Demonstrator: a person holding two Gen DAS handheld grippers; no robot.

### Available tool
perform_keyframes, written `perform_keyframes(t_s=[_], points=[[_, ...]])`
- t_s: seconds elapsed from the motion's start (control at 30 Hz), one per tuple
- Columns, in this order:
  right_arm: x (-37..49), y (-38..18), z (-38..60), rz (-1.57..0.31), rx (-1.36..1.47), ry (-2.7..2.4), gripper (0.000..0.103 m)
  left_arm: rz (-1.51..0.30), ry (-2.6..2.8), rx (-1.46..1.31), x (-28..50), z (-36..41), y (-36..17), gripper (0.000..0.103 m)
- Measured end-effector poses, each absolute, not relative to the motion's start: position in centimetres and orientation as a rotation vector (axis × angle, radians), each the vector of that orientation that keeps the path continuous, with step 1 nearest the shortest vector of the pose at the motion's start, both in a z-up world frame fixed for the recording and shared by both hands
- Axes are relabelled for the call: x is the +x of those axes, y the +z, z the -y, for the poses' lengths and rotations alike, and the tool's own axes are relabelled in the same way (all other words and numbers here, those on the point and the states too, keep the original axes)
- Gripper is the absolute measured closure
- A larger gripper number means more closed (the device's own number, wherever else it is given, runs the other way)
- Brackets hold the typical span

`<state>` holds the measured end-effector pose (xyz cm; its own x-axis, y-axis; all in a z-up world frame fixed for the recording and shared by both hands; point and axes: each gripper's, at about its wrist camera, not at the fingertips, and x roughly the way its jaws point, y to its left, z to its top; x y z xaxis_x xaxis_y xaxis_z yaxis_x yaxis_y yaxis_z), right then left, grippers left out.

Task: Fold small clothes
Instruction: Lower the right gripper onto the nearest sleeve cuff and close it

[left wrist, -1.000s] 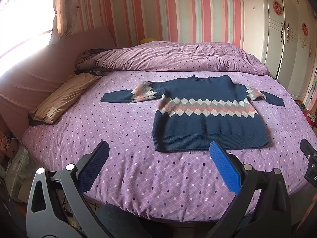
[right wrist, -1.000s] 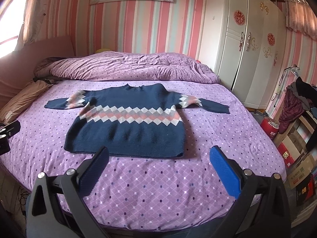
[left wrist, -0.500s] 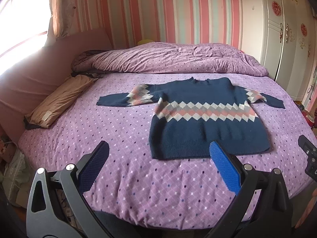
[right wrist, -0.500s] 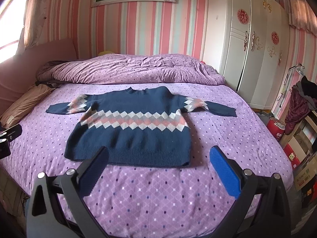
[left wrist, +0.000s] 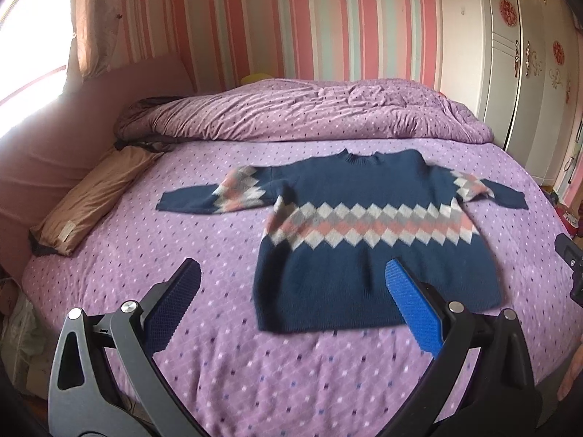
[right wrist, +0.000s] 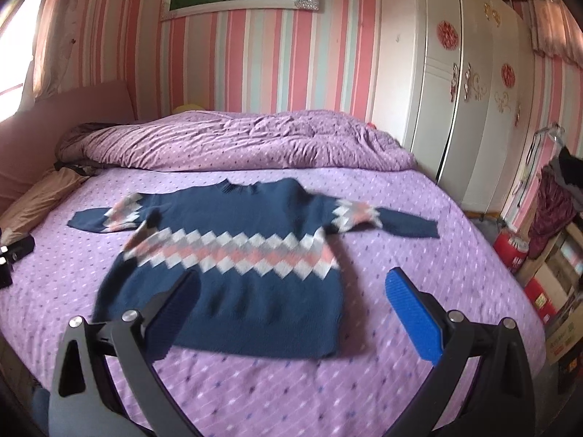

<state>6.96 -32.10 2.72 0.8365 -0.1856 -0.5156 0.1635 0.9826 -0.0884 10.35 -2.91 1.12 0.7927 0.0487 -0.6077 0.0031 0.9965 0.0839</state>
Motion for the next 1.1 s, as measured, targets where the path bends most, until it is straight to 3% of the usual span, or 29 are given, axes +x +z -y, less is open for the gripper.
perform_keyframes(t_s=[0.37,1.1], points=[[16.3,0.9,39.7,-0.55,0.008,-0.213,0.001,-0.677,0.002,0.113,19.8,8.2,-0.1,0.003],[34.6,-10.4,60.2,-0.628,0.145,-0.432,0.001,-0.697,-0.005,0.141,31.2,12.7,-4.4,0.003]])
